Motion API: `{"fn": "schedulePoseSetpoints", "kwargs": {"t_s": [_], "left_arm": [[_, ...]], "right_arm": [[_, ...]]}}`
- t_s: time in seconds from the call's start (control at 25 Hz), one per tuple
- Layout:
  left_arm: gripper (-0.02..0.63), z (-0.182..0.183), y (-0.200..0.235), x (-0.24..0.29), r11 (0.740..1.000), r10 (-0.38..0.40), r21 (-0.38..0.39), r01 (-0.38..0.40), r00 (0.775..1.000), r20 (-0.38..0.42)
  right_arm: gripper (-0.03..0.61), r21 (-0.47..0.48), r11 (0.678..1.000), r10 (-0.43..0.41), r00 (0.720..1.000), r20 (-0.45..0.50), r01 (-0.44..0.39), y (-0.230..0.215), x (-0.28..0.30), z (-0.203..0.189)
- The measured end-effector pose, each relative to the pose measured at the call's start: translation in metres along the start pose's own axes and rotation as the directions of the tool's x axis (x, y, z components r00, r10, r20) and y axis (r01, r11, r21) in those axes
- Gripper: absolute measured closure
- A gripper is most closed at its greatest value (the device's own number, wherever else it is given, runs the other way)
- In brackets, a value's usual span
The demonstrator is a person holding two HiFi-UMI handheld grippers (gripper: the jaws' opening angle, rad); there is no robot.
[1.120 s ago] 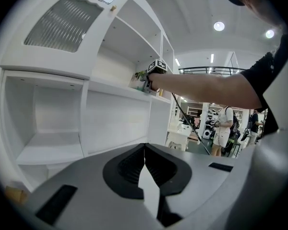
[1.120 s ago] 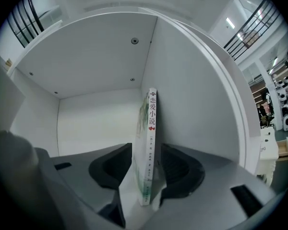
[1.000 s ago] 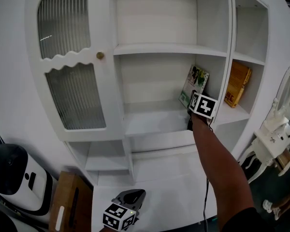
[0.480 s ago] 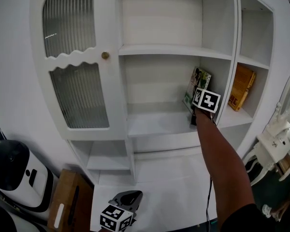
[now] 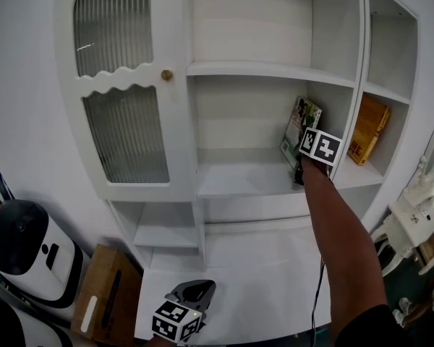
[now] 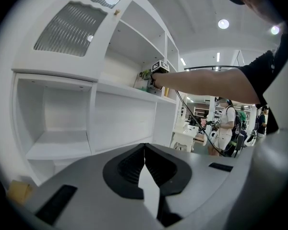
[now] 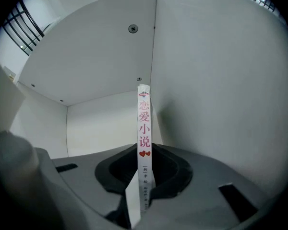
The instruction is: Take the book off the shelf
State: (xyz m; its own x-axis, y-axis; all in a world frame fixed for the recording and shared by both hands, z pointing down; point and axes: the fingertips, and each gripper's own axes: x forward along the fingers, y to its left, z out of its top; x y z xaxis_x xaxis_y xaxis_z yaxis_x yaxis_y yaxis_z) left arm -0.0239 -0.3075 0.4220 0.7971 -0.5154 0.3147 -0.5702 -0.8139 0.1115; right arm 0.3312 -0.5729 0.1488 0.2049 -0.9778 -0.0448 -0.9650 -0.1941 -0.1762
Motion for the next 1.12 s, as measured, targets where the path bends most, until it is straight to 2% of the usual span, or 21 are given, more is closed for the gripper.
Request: {"fn": "schedulePoseSetpoints", "kwargs": {"t_s": [0.28, 0.56, 0.76, 1.12], "left_arm": [[0.603, 0.001, -0.008, 0.005, 1.0, -0.014, 0.013, 0.014, 1.0, -0.006], [0.603, 0.002, -0.022, 0.016, 0.999, -0.044, 0.009, 0.044, 0.999, 0.0], [0.603, 0.004, -0.029, 0.021, 0.998, -0.058, -0.004, 0.058, 0.998, 0.027], [0.603, 0.0, -0.04, 0.034, 0.997, -0.082, 0.005, 0.082, 0.996, 0.017]], "right_arm": [[0.502, 0.027, 0.994, 0.107, 0.994, 0.032, -0.108, 0.011, -0.03, 0.013], [0.503, 0.051, 0.968, 0.241, 0.968, 0.065, -0.245, 0.026, -0.089, 0.023], [0.503, 0.025, 0.939, 0.34, 0.937, 0.081, -0.343, 0.039, -0.143, 0.032], [0.503, 0.069, 0.864, 0.494, 0.867, 0.072, -0.498, 0.05, -0.229, 0.023]]}}
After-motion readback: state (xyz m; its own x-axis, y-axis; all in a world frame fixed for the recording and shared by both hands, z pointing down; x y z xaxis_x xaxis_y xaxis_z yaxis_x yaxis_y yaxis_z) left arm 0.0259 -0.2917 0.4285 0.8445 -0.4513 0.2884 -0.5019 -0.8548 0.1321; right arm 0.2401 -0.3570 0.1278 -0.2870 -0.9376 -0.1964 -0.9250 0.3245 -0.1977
